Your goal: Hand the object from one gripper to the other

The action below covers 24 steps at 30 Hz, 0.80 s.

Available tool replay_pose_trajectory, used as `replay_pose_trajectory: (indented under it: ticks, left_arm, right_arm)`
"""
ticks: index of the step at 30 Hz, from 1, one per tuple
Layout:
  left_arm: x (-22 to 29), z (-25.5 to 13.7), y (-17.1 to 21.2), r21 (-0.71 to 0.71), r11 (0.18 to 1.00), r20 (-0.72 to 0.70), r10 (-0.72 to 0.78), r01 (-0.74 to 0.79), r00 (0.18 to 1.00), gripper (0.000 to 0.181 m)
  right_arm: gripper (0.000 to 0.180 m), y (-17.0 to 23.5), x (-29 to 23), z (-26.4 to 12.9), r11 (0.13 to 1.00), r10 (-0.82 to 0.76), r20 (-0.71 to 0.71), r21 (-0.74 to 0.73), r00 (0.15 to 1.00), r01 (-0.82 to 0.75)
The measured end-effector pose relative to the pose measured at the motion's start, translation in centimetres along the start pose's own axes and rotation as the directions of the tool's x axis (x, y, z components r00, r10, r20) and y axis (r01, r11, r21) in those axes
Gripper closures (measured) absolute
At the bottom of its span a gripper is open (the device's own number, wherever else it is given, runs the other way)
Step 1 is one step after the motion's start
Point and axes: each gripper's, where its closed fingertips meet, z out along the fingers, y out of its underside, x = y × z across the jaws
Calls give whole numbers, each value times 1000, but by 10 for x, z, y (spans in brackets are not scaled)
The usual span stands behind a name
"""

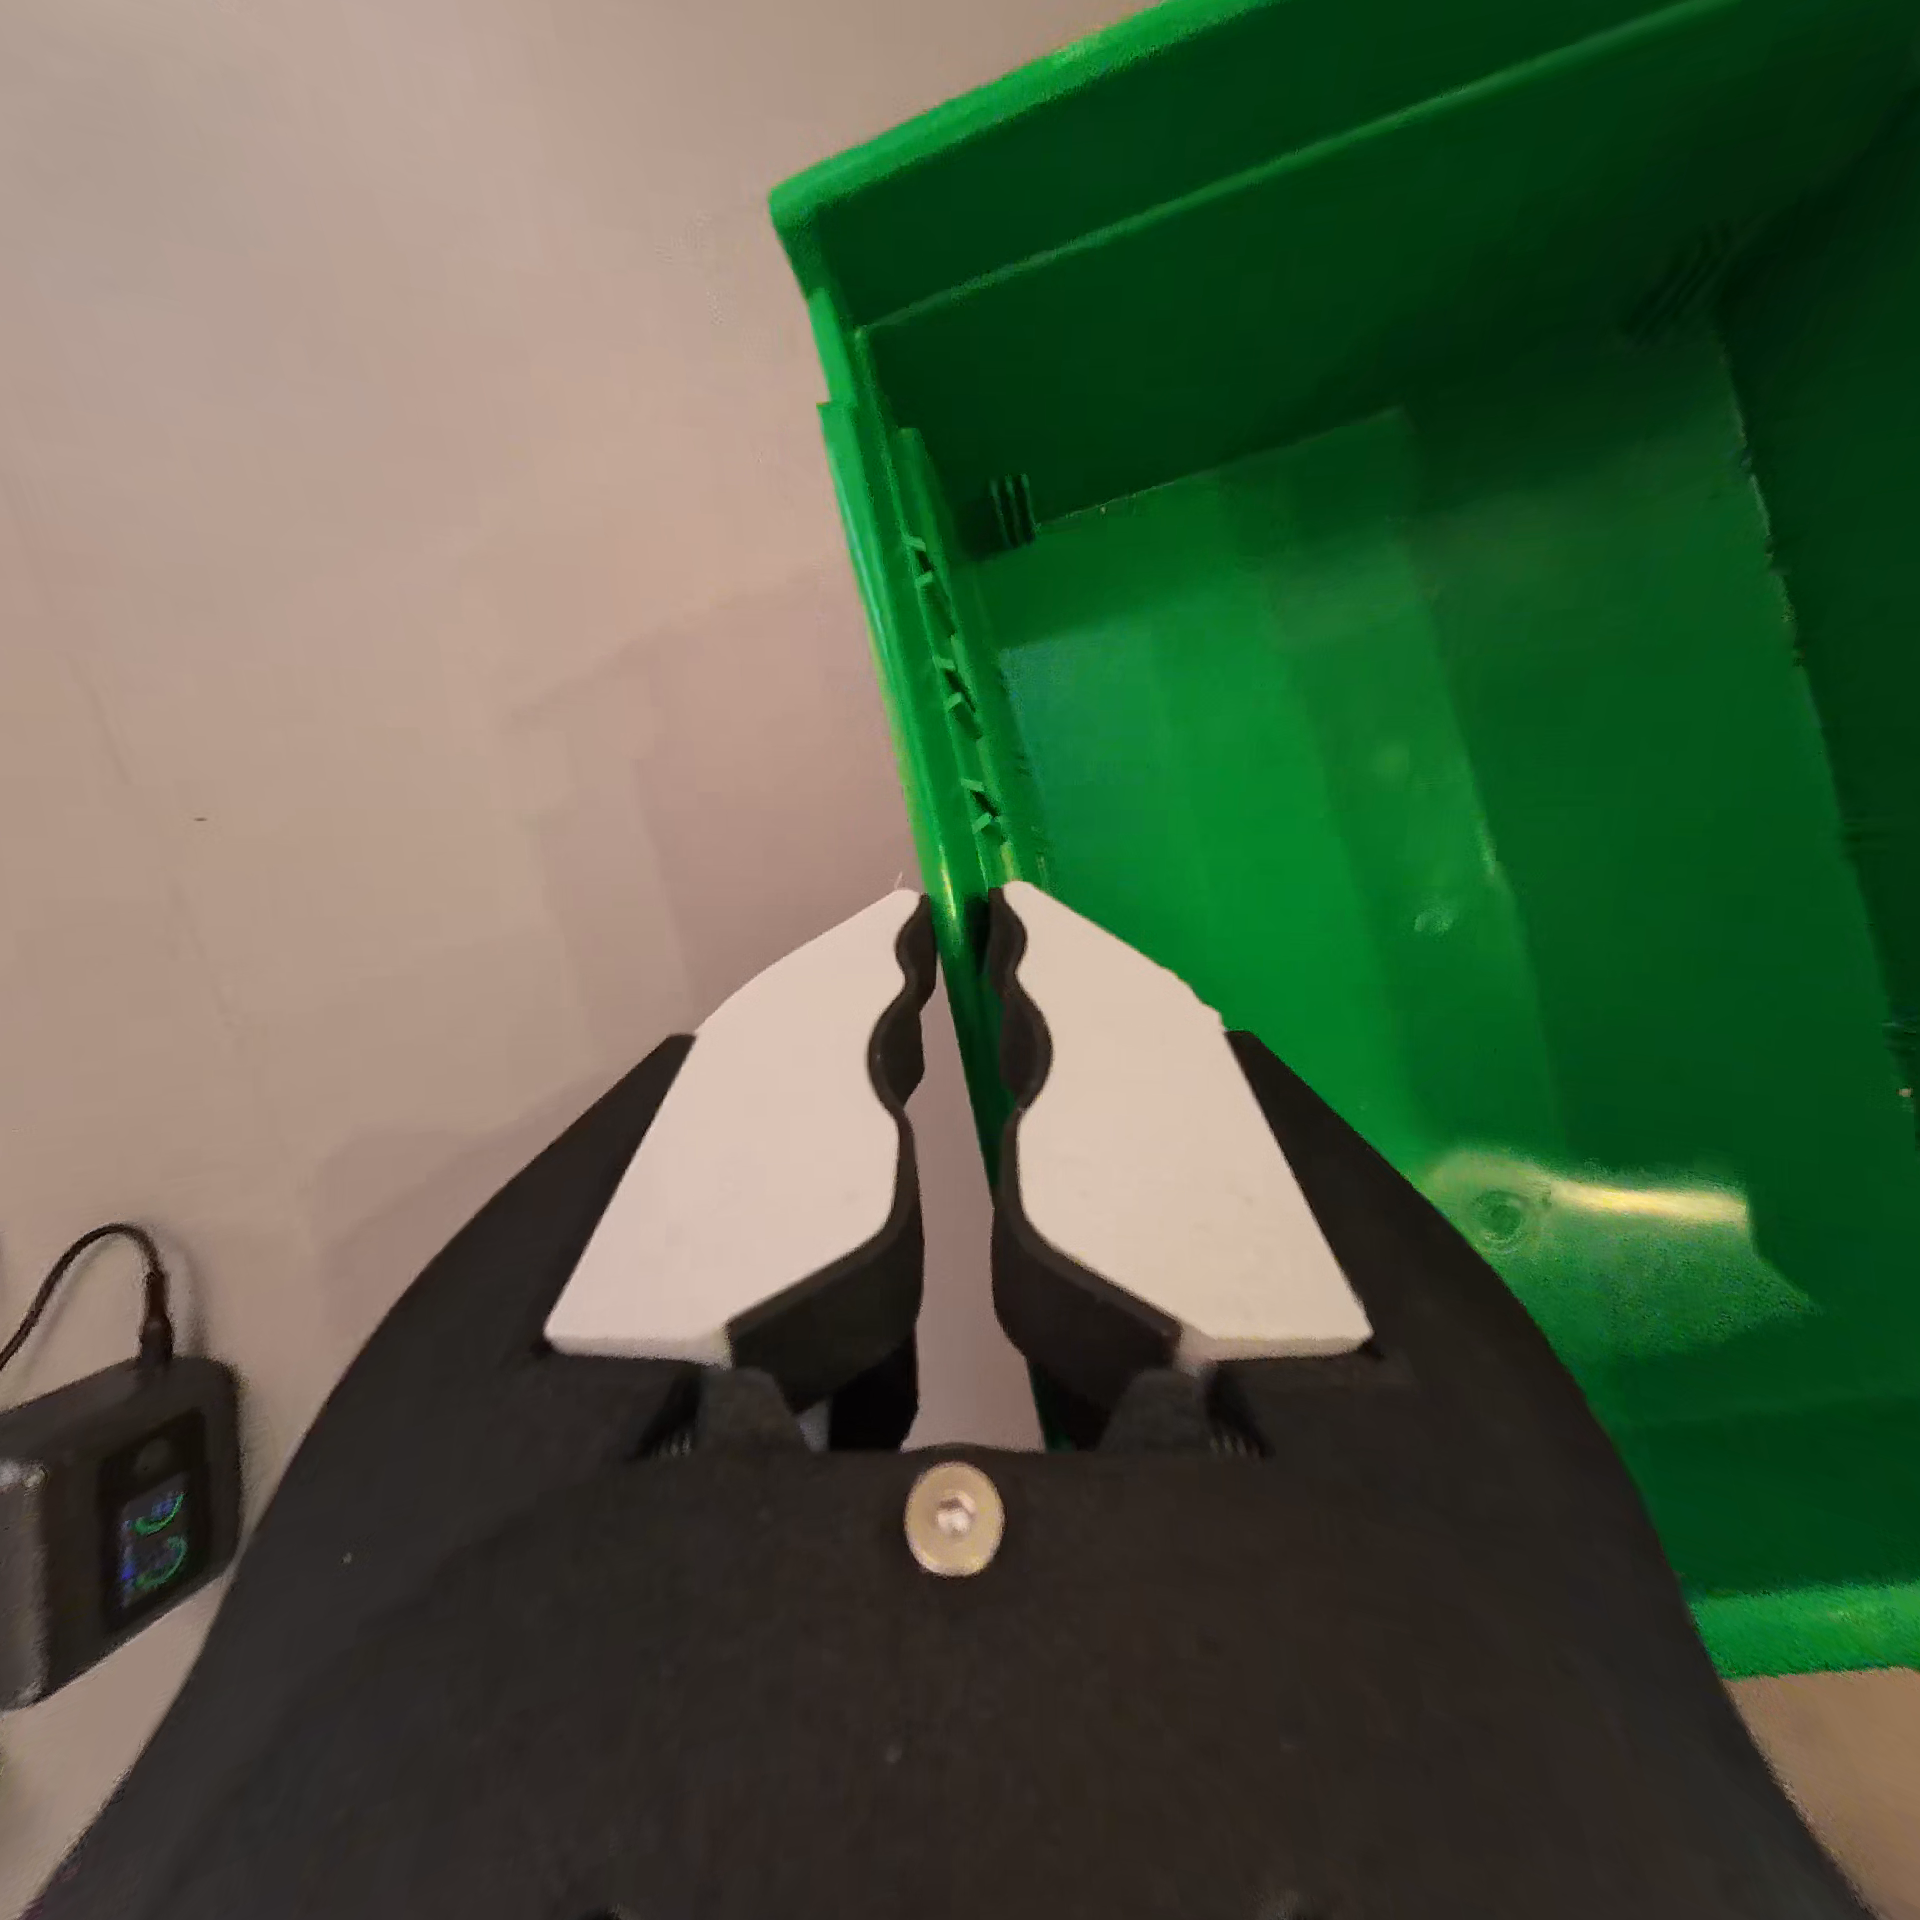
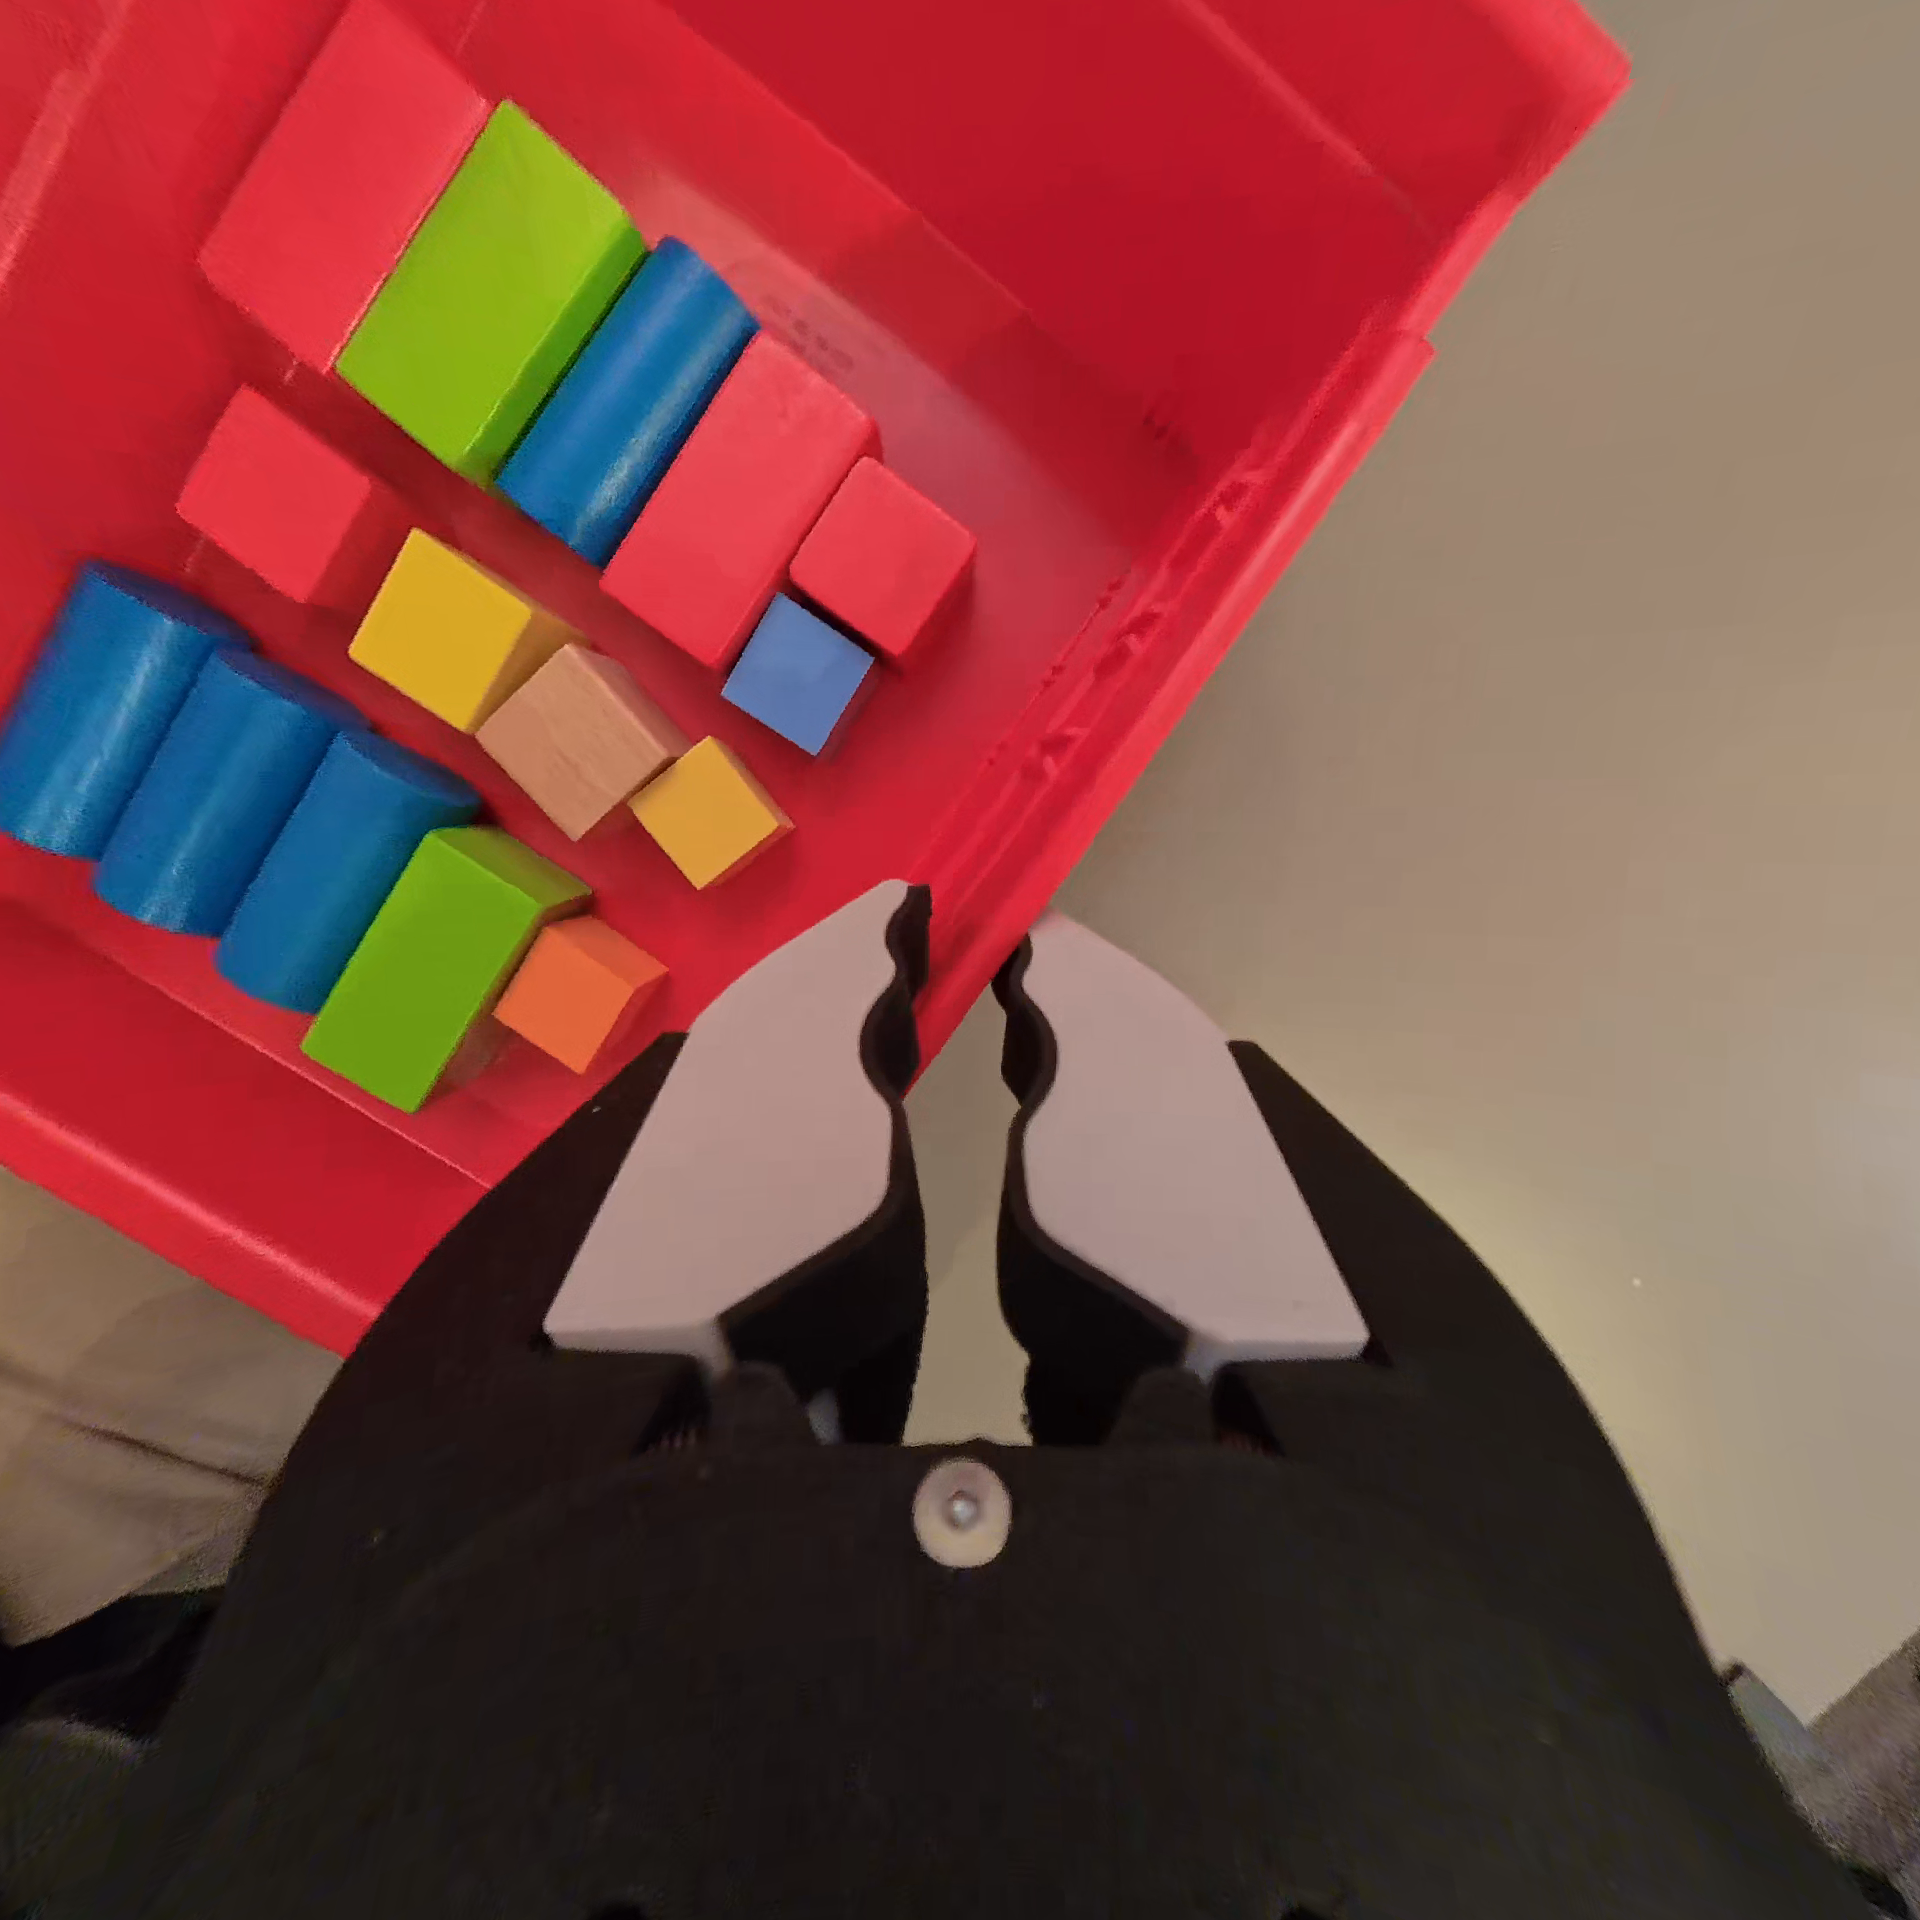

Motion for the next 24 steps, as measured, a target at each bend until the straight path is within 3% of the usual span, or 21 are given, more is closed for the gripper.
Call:
replay_pose_trajectory:
  ticks: [10, 24]
  left_arm:
    - [-14, -16, -6, 180, 970, -196, -125, 161, 973, 176]
    - [-76, -72, -7, 373, 884, -138, -249, 283, 959, 175]
  right_arm:
    - [171, -65, -21, 25, 997, -16, 122, 75, 992, 7]
    - [171, -153, -71, 59, 980, 17, 249, 187, 968, -65]
